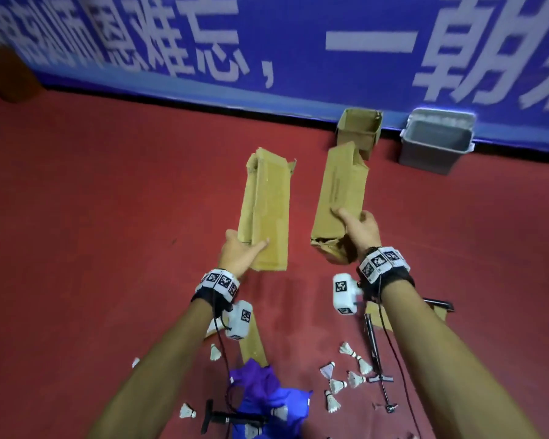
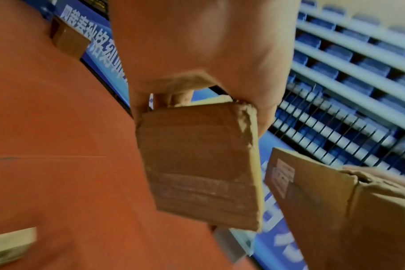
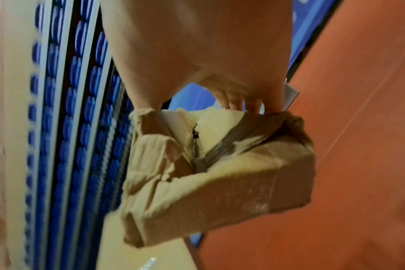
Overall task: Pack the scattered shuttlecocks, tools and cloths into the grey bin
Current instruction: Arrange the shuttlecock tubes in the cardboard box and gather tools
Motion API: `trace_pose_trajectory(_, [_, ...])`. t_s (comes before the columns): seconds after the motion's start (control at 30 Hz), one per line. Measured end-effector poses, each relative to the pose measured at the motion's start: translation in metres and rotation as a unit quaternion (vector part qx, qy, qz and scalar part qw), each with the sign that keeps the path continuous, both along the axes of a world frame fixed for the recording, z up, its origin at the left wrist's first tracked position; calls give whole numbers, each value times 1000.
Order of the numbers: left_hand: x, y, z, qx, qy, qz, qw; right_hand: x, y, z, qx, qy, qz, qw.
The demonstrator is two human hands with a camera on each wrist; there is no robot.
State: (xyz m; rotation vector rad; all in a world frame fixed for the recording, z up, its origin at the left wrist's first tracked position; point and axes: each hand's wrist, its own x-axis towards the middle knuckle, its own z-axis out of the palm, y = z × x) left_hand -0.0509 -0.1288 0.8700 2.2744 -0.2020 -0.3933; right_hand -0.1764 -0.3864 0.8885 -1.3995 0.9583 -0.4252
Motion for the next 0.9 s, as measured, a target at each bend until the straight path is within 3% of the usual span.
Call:
trace_pose_trajectory(0.1, [6, -2, 46, -77, 10, -26, 997, -7, 11, 60, 29, -88, 4, 996])
trace_pose_trajectory(0.2, [8, 2, 74, -136, 6, -58, 989, -19, 27, 88, -5, -141, 2, 990])
trace_pose_trajectory(0.43, [20, -10, 100, -252, 52, -111, 960, -30, 40, 84, 2, -211, -36, 977])
trace_pose_trajectory(0.63, [54, -57, 101, -277, 89, -165, 942, 28, 18, 74, 51, -263, -11, 964])
trace_pose_trajectory(0.9, [187, -164, 88, -266, 106, -214, 934, 170, -90, 49, 75, -254, 53, 963])
